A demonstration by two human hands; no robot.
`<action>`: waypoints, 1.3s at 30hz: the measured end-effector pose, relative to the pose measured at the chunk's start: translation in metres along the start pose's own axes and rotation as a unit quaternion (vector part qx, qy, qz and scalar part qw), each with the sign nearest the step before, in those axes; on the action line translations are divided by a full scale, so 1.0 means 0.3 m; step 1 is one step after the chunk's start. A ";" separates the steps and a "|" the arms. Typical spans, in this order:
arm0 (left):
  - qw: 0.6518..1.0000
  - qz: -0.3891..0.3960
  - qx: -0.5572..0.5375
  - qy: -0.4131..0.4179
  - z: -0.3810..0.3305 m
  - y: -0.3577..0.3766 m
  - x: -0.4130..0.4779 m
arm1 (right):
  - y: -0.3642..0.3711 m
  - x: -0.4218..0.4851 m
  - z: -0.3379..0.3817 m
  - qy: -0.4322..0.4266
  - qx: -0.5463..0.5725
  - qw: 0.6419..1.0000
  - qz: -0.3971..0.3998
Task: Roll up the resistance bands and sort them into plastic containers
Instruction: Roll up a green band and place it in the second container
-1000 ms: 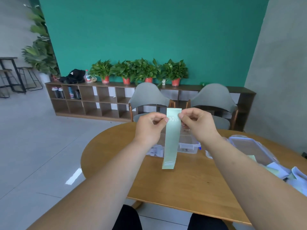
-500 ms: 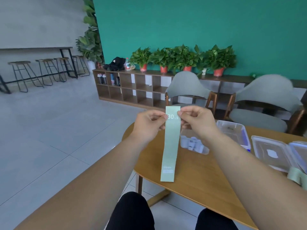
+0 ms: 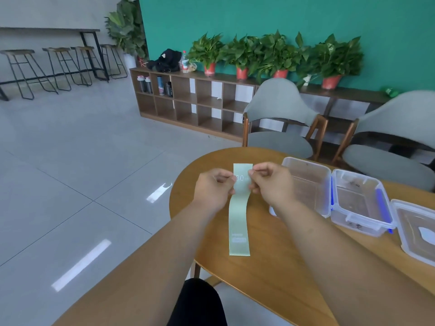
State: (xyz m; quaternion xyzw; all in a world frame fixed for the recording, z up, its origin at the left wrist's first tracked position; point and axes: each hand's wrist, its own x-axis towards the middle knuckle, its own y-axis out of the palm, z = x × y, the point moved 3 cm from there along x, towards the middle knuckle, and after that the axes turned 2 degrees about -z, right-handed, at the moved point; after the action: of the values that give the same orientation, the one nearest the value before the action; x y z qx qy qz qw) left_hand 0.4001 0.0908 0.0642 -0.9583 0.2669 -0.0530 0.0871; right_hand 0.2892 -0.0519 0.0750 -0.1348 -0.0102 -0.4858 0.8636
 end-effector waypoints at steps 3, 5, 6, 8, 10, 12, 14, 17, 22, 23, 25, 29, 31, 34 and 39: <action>1.000 -0.014 -0.004 -0.014 0.065 0.030 0.051 | 0.047 0.040 -0.065 -0.010 -0.023 1.000 -0.009; 0.999 -0.014 0.023 -0.025 0.112 0.040 0.070 | 0.069 0.043 -0.099 -0.039 -0.114 0.993 0.005; 0.998 -0.013 0.045 -0.031 0.133 0.041 0.071 | 0.079 0.037 -0.118 -0.049 -0.146 0.988 0.017; 0.996 -0.014 0.080 -0.040 0.172 0.038 0.063 | 0.096 0.011 -0.158 -0.056 -0.157 0.985 0.045; 0.994 -0.020 0.102 -0.042 0.205 0.030 0.050 | 0.110 -0.017 -0.205 -0.049 -0.124 0.989 0.068; 0.992 -0.021 0.120 -0.037 0.225 0.021 0.031 | 0.114 -0.039 -0.246 -0.044 -0.121 0.988 0.079; 0.988 -0.014 0.154 -0.020 0.240 0.013 0.008 | 0.113 -0.055 -0.277 -0.044 -0.136 0.986 0.084; 0.976 0.008 0.217 0.020 0.252 0.008 -0.047 | 0.099 -0.089 -0.305 -0.049 -0.192 0.977 0.081; 0.950 0.040 0.293 0.098 0.268 0.024 -0.134 | 0.066 -0.173 -0.317 -0.099 -0.314 0.943 0.057; 0.950 0.046 0.290 0.108 0.264 0.030 -0.152 | 0.066 -0.191 -0.318 -0.106 -0.321 0.939 0.057; 0.950 0.059 0.282 0.118 0.258 0.043 -0.181 | 0.070 -0.220 -0.320 -0.113 -0.329 0.936 0.061; 0.951 0.076 0.271 0.128 0.252 0.058 -0.219 | 0.058 -0.251 -0.321 -0.105 -0.308 0.943 0.061; 0.953 0.077 0.257 0.137 0.248 0.056 -0.242 | 0.037 -0.265 -0.323 -0.098 -0.300 0.947 0.060; 0.943 0.051 0.286 0.164 0.255 0.037 -0.291 | -0.007 -0.308 -0.330 -0.102 -0.288 0.951 0.054; 0.929 0.064 0.319 0.175 0.294 0.025 -0.352 | -0.043 -0.395 -0.342 -0.135 -0.276 0.949 0.069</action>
State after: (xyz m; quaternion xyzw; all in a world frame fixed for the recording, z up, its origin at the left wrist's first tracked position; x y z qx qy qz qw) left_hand 0.3195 0.1518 -0.0295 -0.8365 0.3077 -0.2963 0.3433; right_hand 0.2042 0.0161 -0.0386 -0.4330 0.0171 -0.3857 0.8146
